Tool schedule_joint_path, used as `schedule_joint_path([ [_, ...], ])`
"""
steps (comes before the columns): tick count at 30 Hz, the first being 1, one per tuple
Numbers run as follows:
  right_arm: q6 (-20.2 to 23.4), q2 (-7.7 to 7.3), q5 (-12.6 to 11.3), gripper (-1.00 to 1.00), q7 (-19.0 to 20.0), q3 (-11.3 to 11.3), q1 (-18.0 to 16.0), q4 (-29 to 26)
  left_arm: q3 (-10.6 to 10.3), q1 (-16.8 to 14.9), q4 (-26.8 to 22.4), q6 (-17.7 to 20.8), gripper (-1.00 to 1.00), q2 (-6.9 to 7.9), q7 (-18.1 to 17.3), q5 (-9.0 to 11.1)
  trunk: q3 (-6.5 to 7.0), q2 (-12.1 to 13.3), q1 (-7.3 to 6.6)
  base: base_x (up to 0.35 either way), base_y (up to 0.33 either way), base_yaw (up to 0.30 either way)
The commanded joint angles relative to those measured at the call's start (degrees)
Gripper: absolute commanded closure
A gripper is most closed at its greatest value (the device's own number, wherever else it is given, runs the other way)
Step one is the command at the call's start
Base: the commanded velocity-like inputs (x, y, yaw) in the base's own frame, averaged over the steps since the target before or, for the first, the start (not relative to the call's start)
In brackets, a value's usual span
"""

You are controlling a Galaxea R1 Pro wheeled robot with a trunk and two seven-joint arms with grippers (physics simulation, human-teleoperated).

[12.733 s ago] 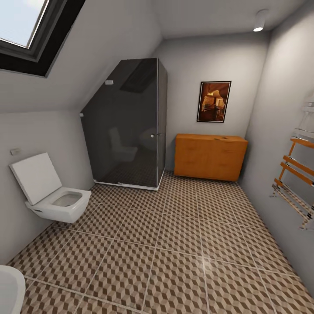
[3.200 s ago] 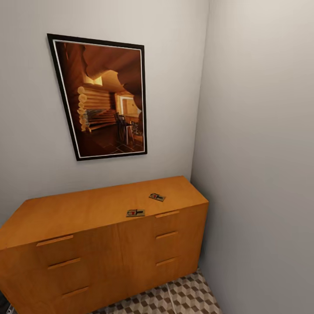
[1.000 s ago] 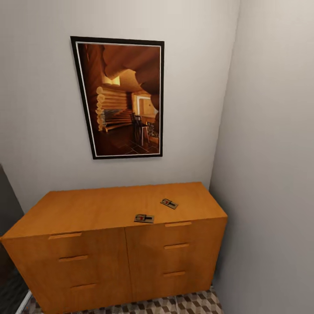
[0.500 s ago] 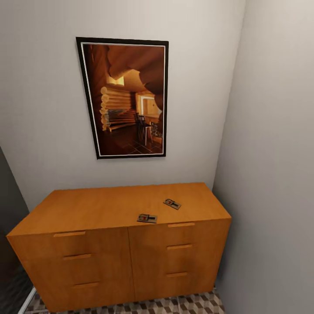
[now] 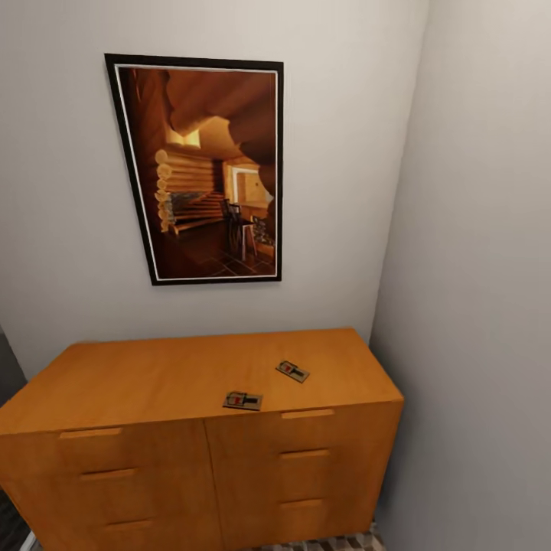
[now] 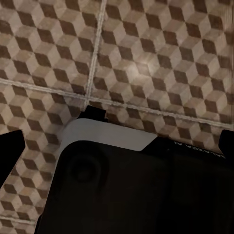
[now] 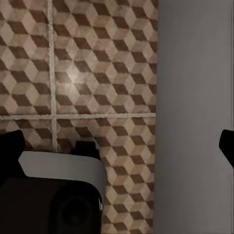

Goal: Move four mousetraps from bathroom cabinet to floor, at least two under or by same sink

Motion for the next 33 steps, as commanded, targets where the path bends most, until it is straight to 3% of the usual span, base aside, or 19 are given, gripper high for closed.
schedule_joint_path([
  [1,-0.17,0.02,0.53,-1.00,-0.36,0.28,-0.08,0.19,-0.46,-0.04,0.03,-0.20,-1.00,-0.02,0.23,0.45,-0.07,-0.04,0.02,0.135,-0.090,0.000],
  [33,0.03,0.02,0.53,-1.00,-0.36,0.28,-0.08,0.19,-0.28,-0.04,0.03,-0.09,-1.00,-0.10,0.61,0.66,-0.07,-0.04,0.02,0.016,-0.011,0.000],
])
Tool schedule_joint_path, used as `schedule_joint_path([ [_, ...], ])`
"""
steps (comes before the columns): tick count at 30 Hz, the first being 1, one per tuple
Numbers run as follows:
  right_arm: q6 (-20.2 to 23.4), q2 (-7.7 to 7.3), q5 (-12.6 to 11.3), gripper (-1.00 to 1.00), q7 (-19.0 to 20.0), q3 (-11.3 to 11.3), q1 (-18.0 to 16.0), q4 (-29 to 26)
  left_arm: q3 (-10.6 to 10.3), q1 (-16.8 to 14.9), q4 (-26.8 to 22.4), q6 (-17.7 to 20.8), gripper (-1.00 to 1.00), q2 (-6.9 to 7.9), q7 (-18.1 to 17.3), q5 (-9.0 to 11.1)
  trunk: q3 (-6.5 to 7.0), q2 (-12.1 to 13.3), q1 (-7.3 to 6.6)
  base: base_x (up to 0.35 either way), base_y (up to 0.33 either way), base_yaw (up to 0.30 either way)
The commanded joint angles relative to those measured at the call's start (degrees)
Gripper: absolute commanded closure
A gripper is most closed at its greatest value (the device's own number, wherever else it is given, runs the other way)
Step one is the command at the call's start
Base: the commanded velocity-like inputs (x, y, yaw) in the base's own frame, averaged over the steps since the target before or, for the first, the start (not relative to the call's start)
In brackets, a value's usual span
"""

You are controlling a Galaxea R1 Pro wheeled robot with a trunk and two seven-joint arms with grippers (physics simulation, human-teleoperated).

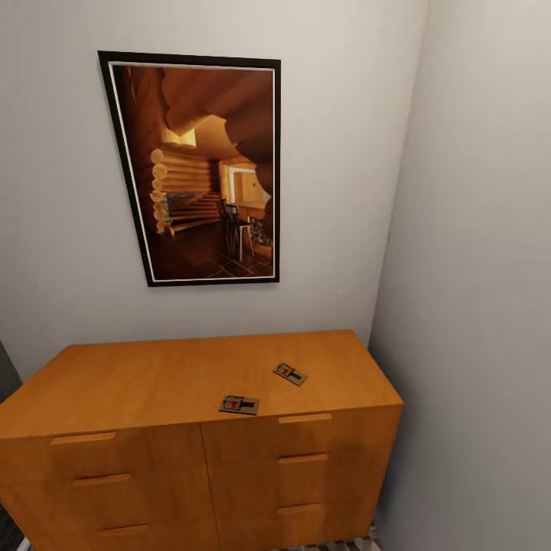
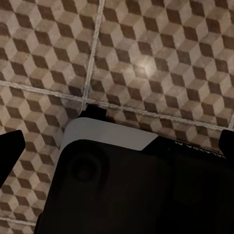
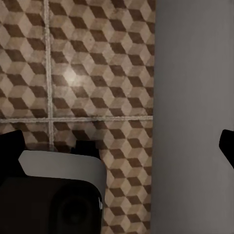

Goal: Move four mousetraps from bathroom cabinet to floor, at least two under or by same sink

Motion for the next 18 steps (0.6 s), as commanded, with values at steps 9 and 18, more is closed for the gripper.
schedule_joint_path([
  [9,-0.32,-0.12,0.59,-1.00,-0.37,0.28,-0.08,0.19,-0.40,-0.03,0.02,-0.15,-1.00,-0.07,0.22,0.47,-0.07,-0.05,0.00,0.000,0.000,0.000],
  [18,-0.44,-0.15,0.61,-1.00,-0.37,0.28,-0.08,0.19,-0.39,-0.03,0.02,0.12,-1.00,-0.10,0.22,0.52,0.47,1.16,-0.66,0.000,0.000,0.000],
])
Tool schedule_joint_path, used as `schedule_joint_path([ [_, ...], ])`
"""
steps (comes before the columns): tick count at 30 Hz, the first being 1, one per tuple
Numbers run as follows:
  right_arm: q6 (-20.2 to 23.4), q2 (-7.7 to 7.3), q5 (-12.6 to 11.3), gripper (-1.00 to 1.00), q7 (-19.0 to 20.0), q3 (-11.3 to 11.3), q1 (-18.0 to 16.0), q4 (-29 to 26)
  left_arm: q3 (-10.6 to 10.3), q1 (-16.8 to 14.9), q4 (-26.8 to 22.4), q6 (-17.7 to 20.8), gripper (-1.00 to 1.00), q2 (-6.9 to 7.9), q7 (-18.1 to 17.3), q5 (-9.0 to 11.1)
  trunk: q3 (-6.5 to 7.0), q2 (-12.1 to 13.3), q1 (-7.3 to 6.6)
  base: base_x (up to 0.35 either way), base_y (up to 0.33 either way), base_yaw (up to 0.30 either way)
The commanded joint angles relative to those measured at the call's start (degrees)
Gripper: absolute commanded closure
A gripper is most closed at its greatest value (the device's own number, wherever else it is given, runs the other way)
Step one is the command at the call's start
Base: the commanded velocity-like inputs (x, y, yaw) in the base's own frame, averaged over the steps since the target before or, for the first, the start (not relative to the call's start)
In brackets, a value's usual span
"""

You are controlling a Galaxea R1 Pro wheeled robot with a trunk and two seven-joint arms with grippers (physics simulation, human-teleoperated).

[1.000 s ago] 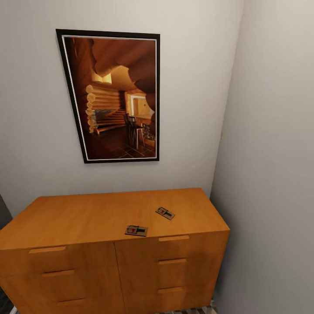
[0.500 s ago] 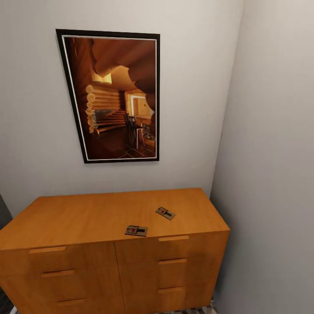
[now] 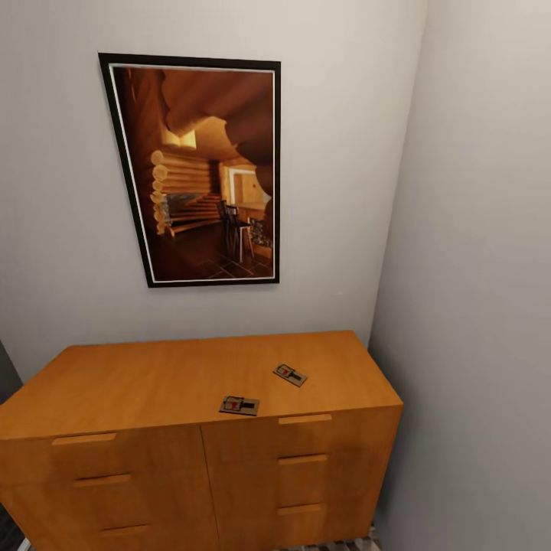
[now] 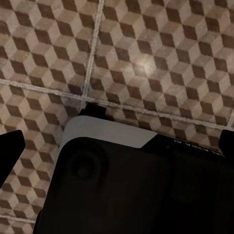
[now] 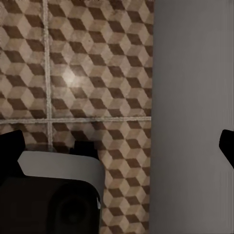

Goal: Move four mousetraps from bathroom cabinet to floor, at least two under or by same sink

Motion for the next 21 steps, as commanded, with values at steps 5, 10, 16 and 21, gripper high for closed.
schedule_joint_path([
  [5,-0.19,0.01,0.53,-1.00,-0.37,0.28,-0.08,0.19,-0.44,-0.03,0.02,0.00,-1.00,-0.02,0.20,0.49,0.65,1.57,-0.88,0.000,0.000,0.000],
  [10,-0.26,-0.03,0.53,-1.00,-0.37,0.28,-0.08,0.19,-0.45,-0.03,0.02,-0.01,-1.00,-0.02,0.20,0.47,0.65,1.57,-0.88,0.000,0.000,0.000],
  [16,-0.33,-0.07,0.55,-1.00,-0.37,0.28,-0.08,0.19,-0.45,-0.03,0.02,-0.26,-1.00,-0.05,0.20,0.43,0.65,1.57,-0.88,0.000,0.000,0.000],
  [21,-0.35,-0.20,0.60,-1.00,-0.37,0.28,-0.08,0.18,-0.45,-0.03,0.02,-0.33,-1.00,-0.03,0.20,0.44,0.65,1.57,-0.88,0.000,0.000,0.000],
])
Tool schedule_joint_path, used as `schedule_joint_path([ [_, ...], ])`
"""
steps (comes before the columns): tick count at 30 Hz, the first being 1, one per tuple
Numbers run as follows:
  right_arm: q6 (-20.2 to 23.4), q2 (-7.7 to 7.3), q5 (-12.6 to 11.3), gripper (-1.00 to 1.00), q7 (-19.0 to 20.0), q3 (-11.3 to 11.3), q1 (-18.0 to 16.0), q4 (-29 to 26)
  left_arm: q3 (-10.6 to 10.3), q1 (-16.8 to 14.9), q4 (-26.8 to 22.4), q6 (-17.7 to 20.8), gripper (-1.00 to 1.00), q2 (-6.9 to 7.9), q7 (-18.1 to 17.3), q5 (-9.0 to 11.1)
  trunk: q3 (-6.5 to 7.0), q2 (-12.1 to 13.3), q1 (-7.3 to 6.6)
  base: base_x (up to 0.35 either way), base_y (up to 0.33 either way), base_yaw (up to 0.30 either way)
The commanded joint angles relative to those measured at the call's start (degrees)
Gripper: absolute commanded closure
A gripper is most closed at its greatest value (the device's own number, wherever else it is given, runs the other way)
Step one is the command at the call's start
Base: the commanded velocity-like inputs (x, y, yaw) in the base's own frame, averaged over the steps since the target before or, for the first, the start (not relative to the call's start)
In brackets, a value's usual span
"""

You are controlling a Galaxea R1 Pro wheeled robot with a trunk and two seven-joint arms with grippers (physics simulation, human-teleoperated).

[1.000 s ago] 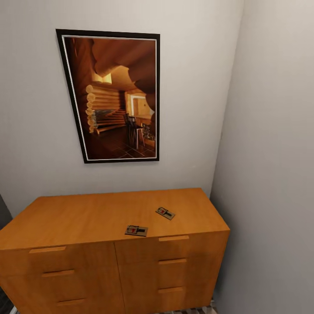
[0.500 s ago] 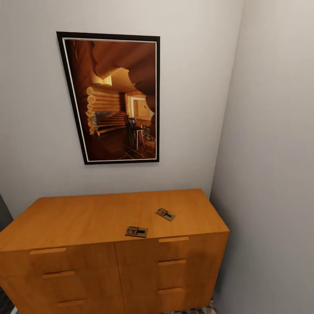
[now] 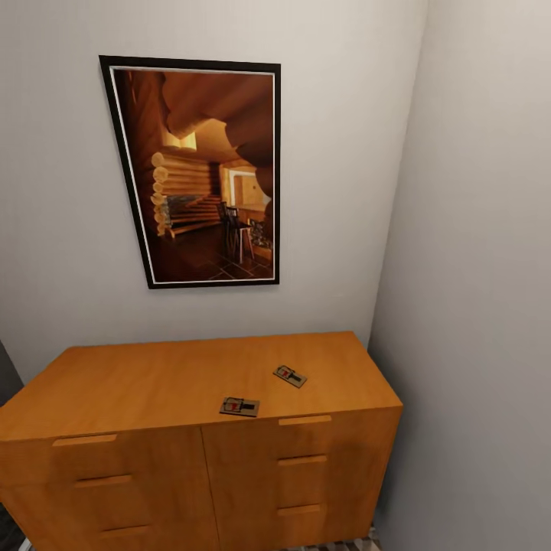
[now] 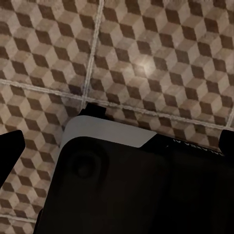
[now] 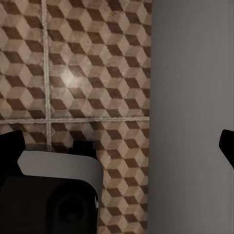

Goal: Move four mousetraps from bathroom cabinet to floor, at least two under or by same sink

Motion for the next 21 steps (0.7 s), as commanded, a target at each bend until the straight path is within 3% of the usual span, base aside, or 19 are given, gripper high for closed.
schedule_joint_path([
  [1,-0.15,0.01,0.52,-1.00,-0.37,0.28,-0.08,0.19,-0.49,-0.04,0.02,-0.18,-1.00,-0.01,0.20,0.45,-0.07,-0.05,0.00,0.000,0.000,0.000],
  [21,0.12,0.03,0.53,-1.00,-0.37,0.30,-0.08,0.19,-0.51,-0.04,0.02,-0.18,-1.00,-0.01,0.11,0.44,-0.07,-0.05,0.00,0.000,0.000,0.000],
])
